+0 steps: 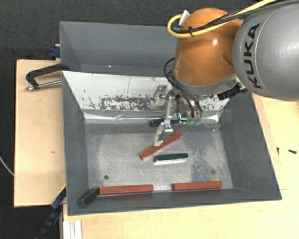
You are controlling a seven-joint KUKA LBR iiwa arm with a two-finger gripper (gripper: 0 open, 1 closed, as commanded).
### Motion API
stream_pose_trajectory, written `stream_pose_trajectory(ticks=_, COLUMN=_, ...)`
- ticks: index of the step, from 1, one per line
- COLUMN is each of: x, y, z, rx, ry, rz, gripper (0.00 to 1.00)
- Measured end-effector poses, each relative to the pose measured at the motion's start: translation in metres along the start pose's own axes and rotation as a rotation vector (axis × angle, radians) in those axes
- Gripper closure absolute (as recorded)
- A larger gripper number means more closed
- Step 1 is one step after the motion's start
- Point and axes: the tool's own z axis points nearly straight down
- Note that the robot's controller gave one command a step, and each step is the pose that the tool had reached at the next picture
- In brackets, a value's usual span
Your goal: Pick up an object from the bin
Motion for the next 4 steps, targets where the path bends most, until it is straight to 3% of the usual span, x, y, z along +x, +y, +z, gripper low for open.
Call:
stream_pose_trajectory(ticks=1, x=0.006, y=-0.004, z=0.01, rx=-0.001, ry=-0.006, rz=-0.046, gripper=0.0)
stream_pose_trajectory(ticks=2, x=0.013, y=-0.023, z=0.07, rx=0.0, ry=-0.004, rz=-0.148, gripper=0.0)
stream_pose_trajectory(ticks=3, x=0.007, y=-0.031, z=0.117, rx=0.0, ry=0.002, rz=-0.08, gripper=0.0)
stream_pose_trajectory(ticks=4, x=0.009, y=-0.078, z=0.161, rx=-0.004, ry=0.003, rz=-0.164, gripper=1.0)
